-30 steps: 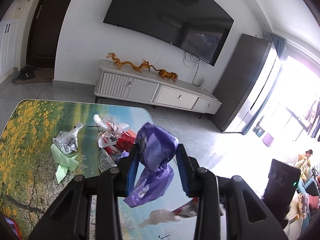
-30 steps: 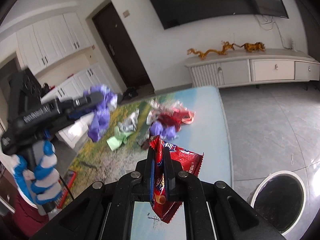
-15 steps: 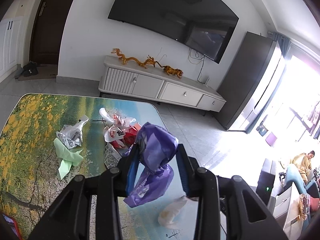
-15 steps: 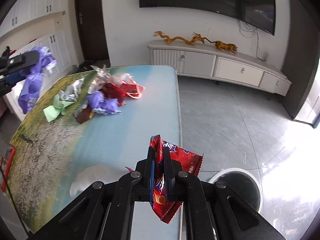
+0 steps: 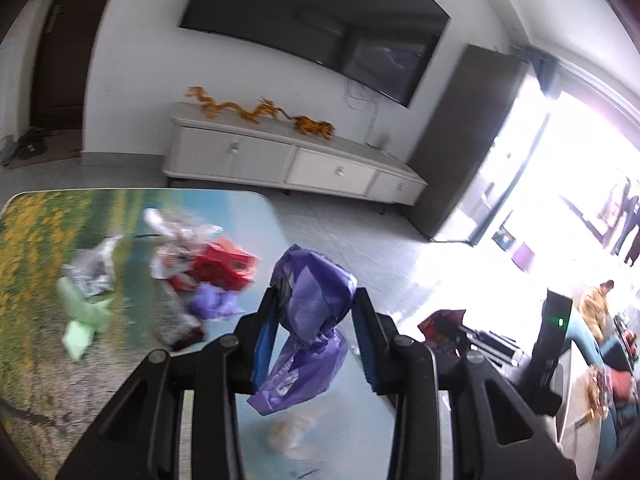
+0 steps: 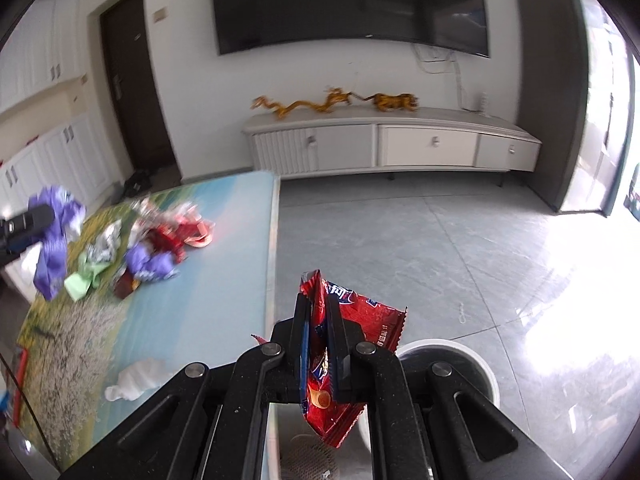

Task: Collect trash
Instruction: 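Lift both held items and carry them toward the white trash bin, then open both grippers over the bin to drop the bag and wrapper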

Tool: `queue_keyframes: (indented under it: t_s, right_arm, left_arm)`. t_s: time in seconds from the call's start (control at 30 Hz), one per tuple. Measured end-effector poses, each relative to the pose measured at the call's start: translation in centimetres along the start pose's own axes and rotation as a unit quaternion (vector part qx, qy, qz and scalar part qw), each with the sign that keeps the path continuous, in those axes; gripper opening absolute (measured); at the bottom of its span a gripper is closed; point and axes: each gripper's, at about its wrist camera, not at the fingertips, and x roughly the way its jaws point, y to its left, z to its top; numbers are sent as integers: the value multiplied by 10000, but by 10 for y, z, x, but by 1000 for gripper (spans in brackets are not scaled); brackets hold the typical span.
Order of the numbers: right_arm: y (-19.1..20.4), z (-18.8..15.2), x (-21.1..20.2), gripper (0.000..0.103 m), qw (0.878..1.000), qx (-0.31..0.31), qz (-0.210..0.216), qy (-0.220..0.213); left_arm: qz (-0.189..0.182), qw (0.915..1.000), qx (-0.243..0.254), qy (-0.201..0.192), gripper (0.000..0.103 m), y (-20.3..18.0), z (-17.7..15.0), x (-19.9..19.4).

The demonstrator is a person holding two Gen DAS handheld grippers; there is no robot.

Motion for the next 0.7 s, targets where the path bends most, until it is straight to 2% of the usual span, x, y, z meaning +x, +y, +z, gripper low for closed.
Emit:
queue_keyframes:
  t_s: [0.17, 0.33, 0.53, 0.7]
  right_arm:
    - [-49, -5, -5, 7, 9989, 438, -155, -33]
    - [-105, -26, 7, 7, 9947, 961, -311, 168]
    - [-156, -55, 34, 9, 9866, 1496, -389, 525]
    - [-183, -73, 56, 13, 9795, 1810, -374, 796]
  left_arm:
    - [-366, 9980, 289, 423, 35, -45, -1, 43]
    - [-639, 9908, 613, 1022, 35, -94, -13, 105]
    - [-858, 9767, 918, 1737, 37, -144, -39, 183]
    - [-1035, 9644, 940, 2243, 39, -169, -62, 235]
